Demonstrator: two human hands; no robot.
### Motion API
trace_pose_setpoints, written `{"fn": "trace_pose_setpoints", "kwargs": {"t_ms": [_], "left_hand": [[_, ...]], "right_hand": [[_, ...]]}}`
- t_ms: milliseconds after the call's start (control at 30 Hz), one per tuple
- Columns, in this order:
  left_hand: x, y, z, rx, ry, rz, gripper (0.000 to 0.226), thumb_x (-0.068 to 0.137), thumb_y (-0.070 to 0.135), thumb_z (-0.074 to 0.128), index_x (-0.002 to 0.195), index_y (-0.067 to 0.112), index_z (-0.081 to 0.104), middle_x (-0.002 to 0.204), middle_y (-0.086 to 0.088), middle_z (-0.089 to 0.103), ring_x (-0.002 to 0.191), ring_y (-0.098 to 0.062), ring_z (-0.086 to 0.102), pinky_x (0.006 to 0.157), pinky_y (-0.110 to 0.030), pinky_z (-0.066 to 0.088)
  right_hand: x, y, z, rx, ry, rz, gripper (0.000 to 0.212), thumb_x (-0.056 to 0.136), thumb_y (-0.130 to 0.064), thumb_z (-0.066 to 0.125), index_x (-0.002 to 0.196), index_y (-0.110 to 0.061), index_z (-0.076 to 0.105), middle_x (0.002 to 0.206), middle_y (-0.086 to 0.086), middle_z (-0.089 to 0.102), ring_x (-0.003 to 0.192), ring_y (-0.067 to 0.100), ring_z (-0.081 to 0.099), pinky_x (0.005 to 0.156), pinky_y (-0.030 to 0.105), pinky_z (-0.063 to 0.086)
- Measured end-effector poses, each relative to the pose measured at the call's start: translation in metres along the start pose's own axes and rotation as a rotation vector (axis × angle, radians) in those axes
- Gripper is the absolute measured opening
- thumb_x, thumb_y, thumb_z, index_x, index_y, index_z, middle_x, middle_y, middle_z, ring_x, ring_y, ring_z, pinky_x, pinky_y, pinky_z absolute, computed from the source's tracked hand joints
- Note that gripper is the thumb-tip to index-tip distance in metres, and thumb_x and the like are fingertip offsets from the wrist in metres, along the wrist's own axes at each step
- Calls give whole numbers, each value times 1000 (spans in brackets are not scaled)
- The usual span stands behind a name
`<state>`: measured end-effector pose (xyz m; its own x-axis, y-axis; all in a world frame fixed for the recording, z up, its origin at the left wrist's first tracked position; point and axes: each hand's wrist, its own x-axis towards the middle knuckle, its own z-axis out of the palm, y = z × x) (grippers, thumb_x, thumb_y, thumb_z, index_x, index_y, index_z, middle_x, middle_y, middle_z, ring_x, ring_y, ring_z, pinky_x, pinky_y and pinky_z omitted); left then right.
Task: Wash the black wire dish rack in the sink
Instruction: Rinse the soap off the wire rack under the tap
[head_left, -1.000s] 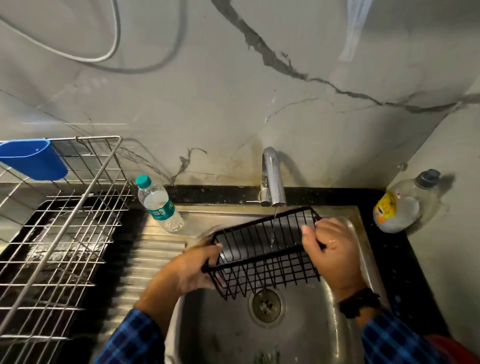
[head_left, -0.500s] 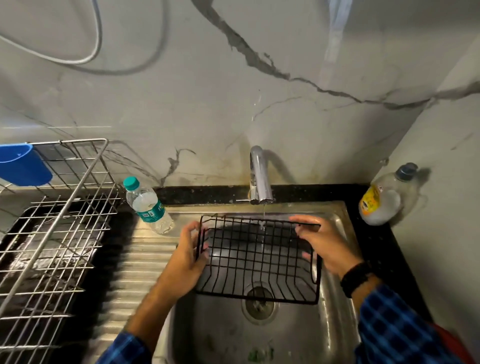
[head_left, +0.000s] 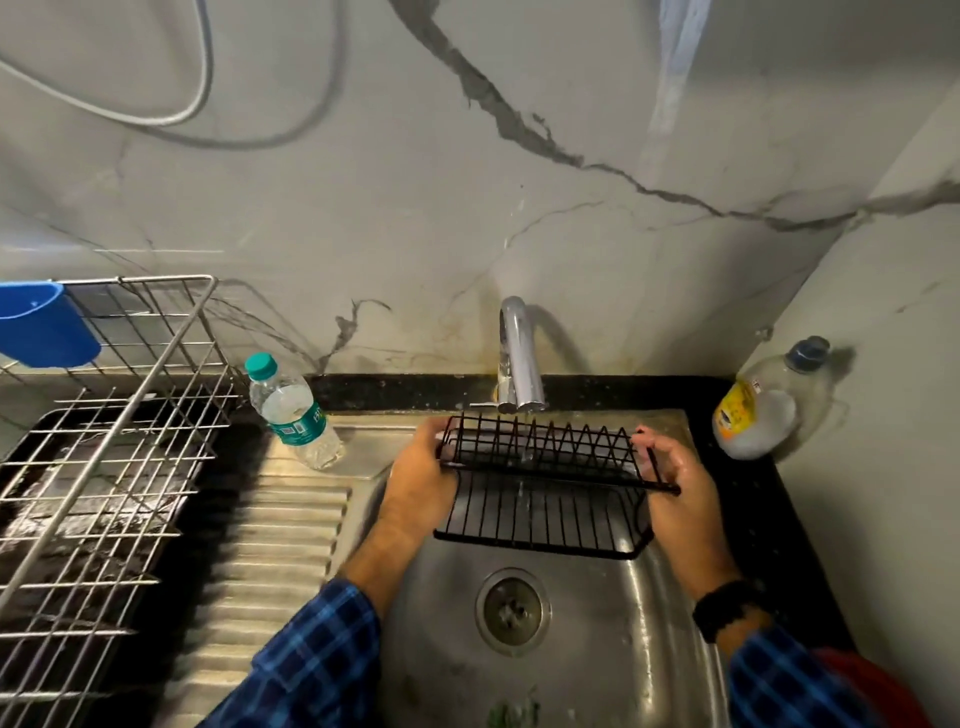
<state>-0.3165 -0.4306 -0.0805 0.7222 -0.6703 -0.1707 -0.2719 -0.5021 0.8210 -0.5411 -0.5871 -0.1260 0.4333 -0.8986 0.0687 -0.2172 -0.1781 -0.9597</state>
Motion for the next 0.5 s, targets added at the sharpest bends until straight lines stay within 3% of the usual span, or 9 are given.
{"fn": "trace_pose_setpoints", "kwargs": {"t_ms": [100,233,300,367,433,500], "left_hand": [[2,20,12,-26,28,81,39,95,9,63,131,21,55,114,5,69,107,-12,65,96,-26,51],[11,47,23,-6,67,169,27,96,11,59,122,21,62,106,11,68,99,-10,65,91,-30,55],[16,64,27,25,56,163,24,93,10,60,111,25,62,97,10,68,89,-10,65,77,-24,54],[16,82,30,15,27,145,19,91,7,60,103,22,60,90,7,67,78,-11,64,63,-20,50],[19,89,34,-42,-6,110,25,91,5,59,113,14,64,97,-4,71,80,-18,67,61,-25,52],[22,85,38,-70,-34,86,29,94,6,57,119,15,65,104,-6,71,80,-15,67,56,-18,49]], "right_hand": [[-7,10,-9,-106,27,69,83,79,23,47,127,-43,60,139,-12,58,132,4,51,112,33,41],[-24,12,-16,13,36,196,72,86,19,50,136,-33,55,132,-11,62,128,6,54,100,25,47],[-33,14,-12,110,45,273,63,89,17,50,137,-23,54,128,-7,63,124,7,56,94,19,47],[-42,20,-4,144,61,326,54,94,13,48,137,-19,55,126,-9,64,121,6,58,102,31,49],[-48,26,2,151,80,359,51,96,9,48,135,-22,56,122,-17,63,120,4,58,104,41,50],[-47,27,1,167,119,374,52,95,12,47,133,-21,57,121,-15,65,118,4,60,96,32,52]]}}
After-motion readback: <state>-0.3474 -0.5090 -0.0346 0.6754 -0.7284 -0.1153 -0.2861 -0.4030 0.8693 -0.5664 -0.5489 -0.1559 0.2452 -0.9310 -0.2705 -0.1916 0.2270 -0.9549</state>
